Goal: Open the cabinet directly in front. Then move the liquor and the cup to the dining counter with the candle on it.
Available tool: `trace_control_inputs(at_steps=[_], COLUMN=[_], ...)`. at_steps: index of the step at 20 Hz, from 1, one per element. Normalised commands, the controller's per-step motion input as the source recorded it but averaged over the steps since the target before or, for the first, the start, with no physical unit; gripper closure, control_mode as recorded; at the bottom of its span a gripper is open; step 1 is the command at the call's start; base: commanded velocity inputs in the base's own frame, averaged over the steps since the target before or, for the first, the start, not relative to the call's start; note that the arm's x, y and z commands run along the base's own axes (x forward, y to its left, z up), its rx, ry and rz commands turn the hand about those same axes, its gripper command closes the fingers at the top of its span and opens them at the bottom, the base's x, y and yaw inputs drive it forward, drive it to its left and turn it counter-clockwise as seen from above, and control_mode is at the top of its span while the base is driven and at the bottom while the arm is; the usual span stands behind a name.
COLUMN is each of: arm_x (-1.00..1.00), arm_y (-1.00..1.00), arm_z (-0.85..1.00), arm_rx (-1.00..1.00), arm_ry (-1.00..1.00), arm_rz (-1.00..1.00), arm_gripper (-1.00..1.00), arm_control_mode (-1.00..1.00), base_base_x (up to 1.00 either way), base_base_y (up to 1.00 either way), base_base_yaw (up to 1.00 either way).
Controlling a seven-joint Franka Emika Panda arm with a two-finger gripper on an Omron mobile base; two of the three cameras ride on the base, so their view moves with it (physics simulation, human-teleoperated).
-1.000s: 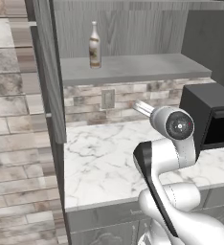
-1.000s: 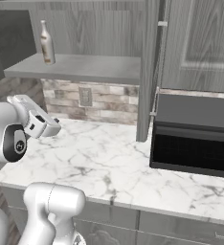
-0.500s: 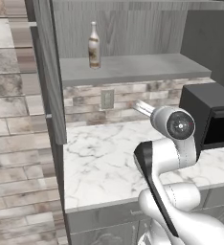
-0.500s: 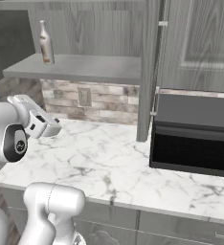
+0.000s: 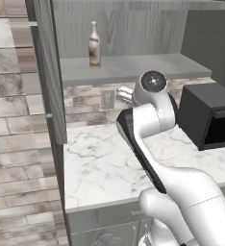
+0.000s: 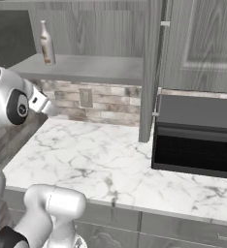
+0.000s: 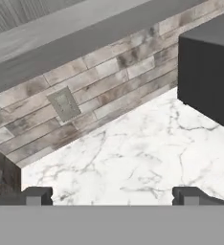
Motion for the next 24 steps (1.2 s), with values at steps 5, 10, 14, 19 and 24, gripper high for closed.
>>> trace_control_inputs(at_steps=[5,10,14,19,24], arm_x=[0.00,-0.02,-0.15,-0.02,-0.08], arm_y=[0.30,0.04,0.00,0.15,0.03], arm_z=[0.19,0.08,0.05,0.62,0.91], arm_rx=[-0.03,0.00,0.00,0.00,0.00], arm_ry=[0.22,0.04,-0.23,-0.23,-0.09], arm_rz=[0.29,0.40,0.12,0.15,0.19], arm_gripper=[-1.00,-1.00,-1.00,-1.00,-1.00], arm_control_mode=[-1.00,-1.00,-1.00,-1.00,-1.00], base_base_x=[0.00,0.00,0.00,0.00,0.00], base_base_y=[0.00,0.00,0.00,0.00,0.00], base_base_yaw=[0.00,0.00,0.00,0.00,0.00])
